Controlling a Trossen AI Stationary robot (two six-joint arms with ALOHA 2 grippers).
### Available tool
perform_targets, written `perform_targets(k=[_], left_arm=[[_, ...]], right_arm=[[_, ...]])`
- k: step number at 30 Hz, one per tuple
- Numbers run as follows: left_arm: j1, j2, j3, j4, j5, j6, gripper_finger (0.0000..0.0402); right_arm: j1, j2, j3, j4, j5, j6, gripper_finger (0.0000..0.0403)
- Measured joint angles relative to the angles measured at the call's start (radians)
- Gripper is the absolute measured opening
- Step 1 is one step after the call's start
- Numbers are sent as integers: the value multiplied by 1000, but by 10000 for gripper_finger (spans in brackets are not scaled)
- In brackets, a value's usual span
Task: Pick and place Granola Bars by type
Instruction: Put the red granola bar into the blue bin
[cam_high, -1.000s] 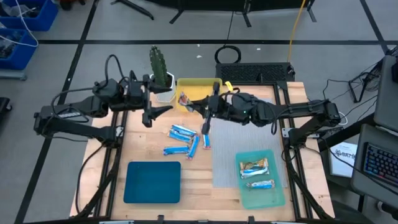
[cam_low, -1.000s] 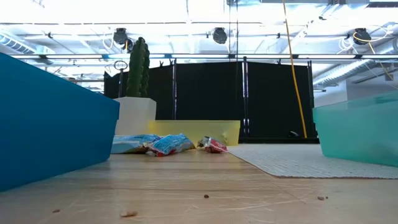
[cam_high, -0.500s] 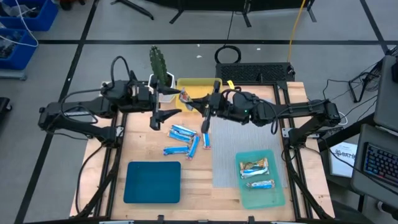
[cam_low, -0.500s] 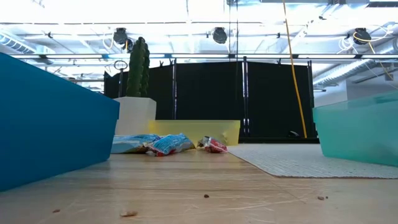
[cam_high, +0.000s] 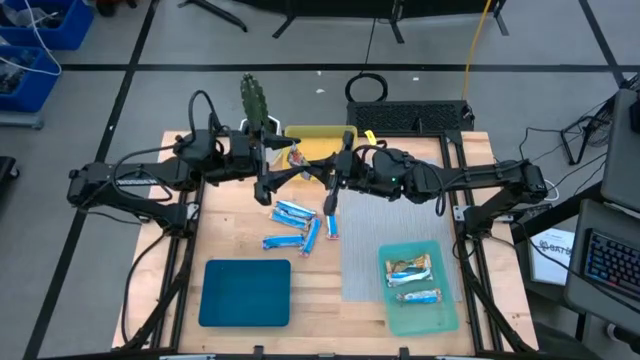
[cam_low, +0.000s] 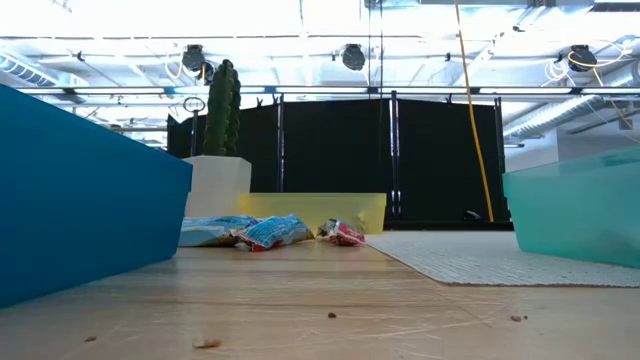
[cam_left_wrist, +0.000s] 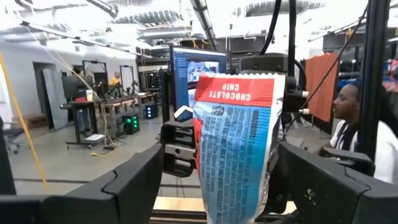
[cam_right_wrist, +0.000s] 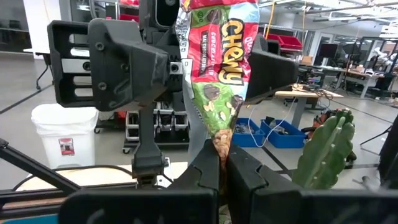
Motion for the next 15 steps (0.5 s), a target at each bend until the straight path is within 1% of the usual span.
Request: perform_targets(k=[3, 6, 15], left_arm=[[0, 0, 0, 1, 0, -33, 304], [0, 0, 0, 1, 9, -52, 277], [0, 0, 0, 1, 20, -54, 168]], right_arm=[[0, 0, 0, 0, 0, 0, 0], [0, 0, 0, 2, 0, 0, 0], [0, 0, 0, 2, -3, -1, 0]])
